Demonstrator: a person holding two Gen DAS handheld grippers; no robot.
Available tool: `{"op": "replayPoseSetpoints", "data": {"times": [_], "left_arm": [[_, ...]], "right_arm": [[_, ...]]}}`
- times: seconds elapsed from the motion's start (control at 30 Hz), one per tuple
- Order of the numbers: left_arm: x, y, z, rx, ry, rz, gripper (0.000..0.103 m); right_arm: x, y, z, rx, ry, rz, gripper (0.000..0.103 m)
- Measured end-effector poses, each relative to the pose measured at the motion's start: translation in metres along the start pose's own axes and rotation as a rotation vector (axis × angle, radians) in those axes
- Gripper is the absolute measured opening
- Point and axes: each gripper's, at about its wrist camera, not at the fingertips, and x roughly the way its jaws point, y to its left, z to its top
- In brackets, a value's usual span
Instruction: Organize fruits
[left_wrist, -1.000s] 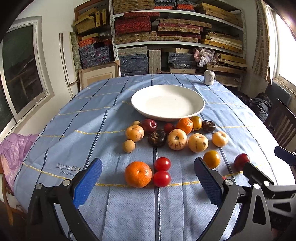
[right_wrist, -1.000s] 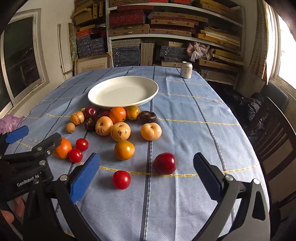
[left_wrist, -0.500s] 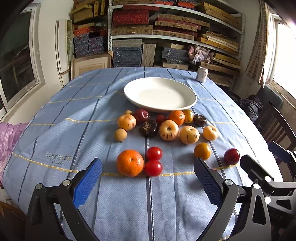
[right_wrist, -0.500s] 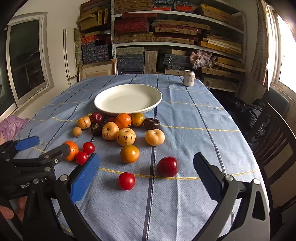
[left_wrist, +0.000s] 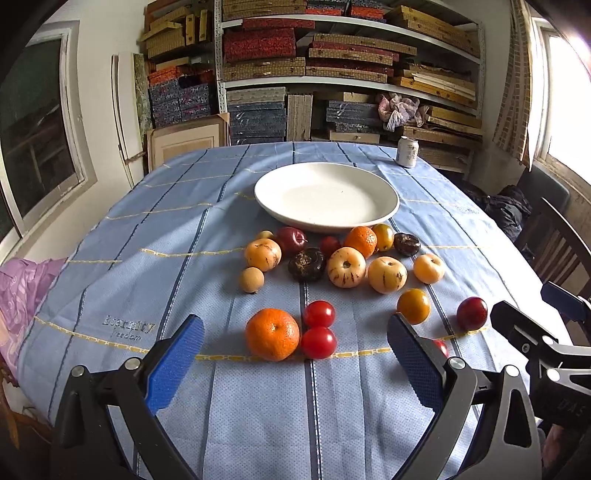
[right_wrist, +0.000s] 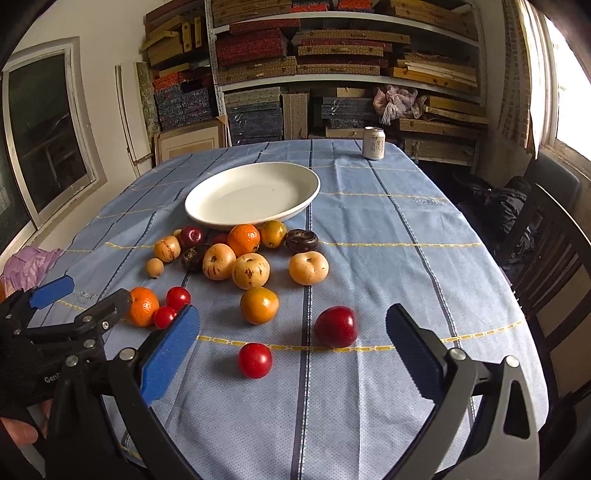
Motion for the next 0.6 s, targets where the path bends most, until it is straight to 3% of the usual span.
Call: {"op": "replayPoseSetpoints", "data": {"times": [0.43, 0.6], "left_arm": [[0.008, -0.008, 0.002, 0.020, 0.002, 0.004, 0.099], [0.015, -0.009, 0.001, 0.025, 0.013, 0.021, 0.099]], "right_arm": [[0.005, -0.005, 0.006, 0.003, -0.026, 0.042, 0.099], [0.015, -0.008, 0.005, 0.027, 0.008, 0.028, 0.099]]}}
